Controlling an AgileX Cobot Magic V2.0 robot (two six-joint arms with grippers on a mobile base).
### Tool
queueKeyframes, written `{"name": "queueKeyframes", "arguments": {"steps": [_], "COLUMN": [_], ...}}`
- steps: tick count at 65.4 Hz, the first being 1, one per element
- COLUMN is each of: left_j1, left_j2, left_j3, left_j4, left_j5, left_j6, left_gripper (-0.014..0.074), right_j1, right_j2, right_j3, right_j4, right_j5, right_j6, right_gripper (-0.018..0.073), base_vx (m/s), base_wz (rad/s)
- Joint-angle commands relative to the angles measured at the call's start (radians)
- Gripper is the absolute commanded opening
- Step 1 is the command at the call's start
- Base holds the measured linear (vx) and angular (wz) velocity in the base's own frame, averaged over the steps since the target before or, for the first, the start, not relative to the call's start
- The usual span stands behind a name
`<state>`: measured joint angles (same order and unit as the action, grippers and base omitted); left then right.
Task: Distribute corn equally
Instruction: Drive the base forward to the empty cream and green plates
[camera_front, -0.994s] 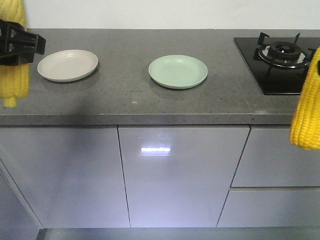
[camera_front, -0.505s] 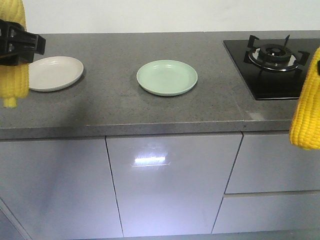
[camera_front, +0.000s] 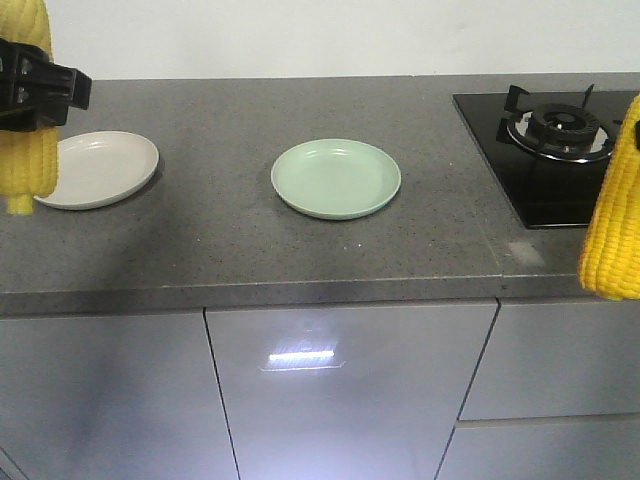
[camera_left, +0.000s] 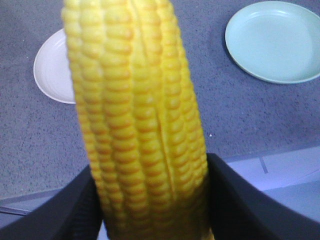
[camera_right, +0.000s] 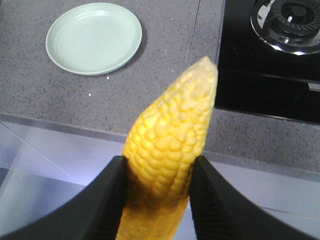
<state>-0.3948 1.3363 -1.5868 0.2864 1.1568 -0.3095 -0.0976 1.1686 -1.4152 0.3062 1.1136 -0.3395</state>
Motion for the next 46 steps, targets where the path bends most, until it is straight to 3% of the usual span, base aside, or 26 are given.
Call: {"name": "queueKeyframes", "arguments": {"steps": [1, 46], "left_j1": [0.0, 0.0], "left_j2": [-0.028, -0.028], "left_j3": [-0.022, -0.022], "left_j4": [0.016, 0.016], "left_j5": [-0.06, -0.06], "left_j6": [-0.007, -0.007], "left_gripper": [0.0004, 0.0004], "right_j1": [-0.007, -0.007], "right_j2": [-0.019, -0.019], "right_j3": [-0.022, -0.022], "right_j4": [0.019, 0.019], "right_j5": [-0.057, -0.057], "right_j6": [-0.002, -0.002], "right_gripper": [0.0193, 0.0193], "base_vx": [0.15, 0.17], "base_wz": [0.03, 0.09]}}
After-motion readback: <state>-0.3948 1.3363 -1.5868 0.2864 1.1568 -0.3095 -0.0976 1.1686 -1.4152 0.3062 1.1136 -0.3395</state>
